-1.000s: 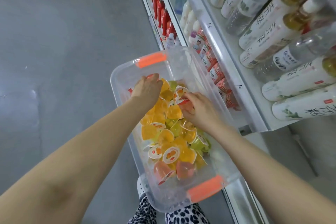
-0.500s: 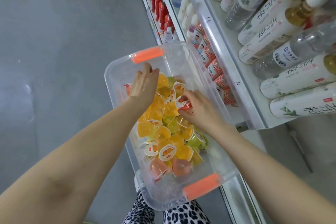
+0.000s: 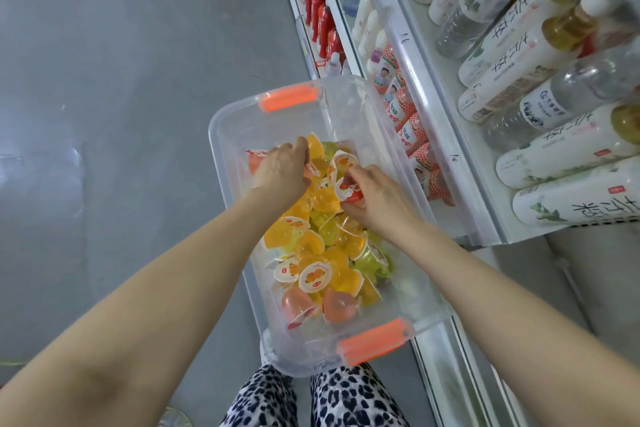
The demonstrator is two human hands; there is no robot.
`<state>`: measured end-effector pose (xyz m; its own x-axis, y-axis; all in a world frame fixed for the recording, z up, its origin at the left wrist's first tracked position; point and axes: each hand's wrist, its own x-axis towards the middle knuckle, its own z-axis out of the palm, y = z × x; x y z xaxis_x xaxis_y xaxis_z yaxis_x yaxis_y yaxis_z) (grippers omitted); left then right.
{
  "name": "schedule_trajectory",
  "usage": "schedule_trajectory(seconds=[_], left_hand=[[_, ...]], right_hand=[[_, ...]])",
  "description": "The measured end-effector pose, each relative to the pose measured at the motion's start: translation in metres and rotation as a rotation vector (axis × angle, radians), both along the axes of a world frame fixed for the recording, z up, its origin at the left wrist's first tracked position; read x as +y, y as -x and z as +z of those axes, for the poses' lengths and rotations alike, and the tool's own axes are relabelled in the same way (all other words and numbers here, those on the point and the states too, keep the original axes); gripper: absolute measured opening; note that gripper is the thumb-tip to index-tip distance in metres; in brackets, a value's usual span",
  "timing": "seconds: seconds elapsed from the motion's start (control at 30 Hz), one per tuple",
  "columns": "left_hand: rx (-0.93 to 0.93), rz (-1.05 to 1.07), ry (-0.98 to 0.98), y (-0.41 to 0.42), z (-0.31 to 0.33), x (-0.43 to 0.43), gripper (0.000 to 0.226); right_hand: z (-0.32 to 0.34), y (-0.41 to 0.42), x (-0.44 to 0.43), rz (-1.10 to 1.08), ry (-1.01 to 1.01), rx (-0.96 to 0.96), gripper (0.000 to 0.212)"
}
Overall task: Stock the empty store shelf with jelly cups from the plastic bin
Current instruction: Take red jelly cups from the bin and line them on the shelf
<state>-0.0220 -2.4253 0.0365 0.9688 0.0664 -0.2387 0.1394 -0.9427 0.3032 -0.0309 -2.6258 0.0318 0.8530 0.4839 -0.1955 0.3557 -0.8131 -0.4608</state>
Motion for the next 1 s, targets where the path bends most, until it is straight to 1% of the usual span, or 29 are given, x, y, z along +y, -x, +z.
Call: schedule_trajectory(seconds=[0.07, 0.17, 0.23, 0.37, 0.47, 0.6, 0.7, 0.9, 1.0], left_hand=[[-0.022, -0.003, 0.003, 0.01, 0.003, 0.002, 0.038], [-0.031, -0.007, 0.072, 0.026, 0.013, 0.004, 0.06], [-0.039, -0.034, 0.065, 0.039, 0.023, 0.006, 0.064], [-0.082, -0.08, 0.144, 0.075, 0.051, 0.008, 0.062], [-0.138, -0.134, 0.202, 0.107, 0.075, 0.005, 0.058], [-0.212, -0.215, 0.225, 0.146, 0.103, -0.009, 0.062], [-0.268, -0.273, 0.259, 0.169, 0.119, -0.025, 0.061], [-0.338, -0.456, 0.338, 0.199, 0.152, -0.075, 0.049], [-0.37, -0.557, 0.353, 0.206, 0.173, -0.109, 0.052]], right_hand=[[0.007, 0.005, 0.001, 0.006, 0.01, -0.02, 0.052], [0.023, 0.019, 0.001, -0.014, 0.007, -0.065, 0.055], [0.034, 0.033, -0.001, -0.035, 0.018, -0.126, 0.052], [0.056, 0.069, -0.009, -0.103, 0.0, -0.21, 0.043], [0.071, 0.1, -0.018, -0.169, -0.01, -0.276, 0.041], [0.1, 0.149, -0.036, -0.289, -0.035, -0.34, 0.039], [0.125, 0.184, -0.054, -0.397, -0.084, -0.388, 0.037], [0.171, 0.247, -0.105, -0.585, -0.129, -0.466, 0.034], [0.196, 0.274, -0.134, -0.656, -0.153, -0.525, 0.033]])
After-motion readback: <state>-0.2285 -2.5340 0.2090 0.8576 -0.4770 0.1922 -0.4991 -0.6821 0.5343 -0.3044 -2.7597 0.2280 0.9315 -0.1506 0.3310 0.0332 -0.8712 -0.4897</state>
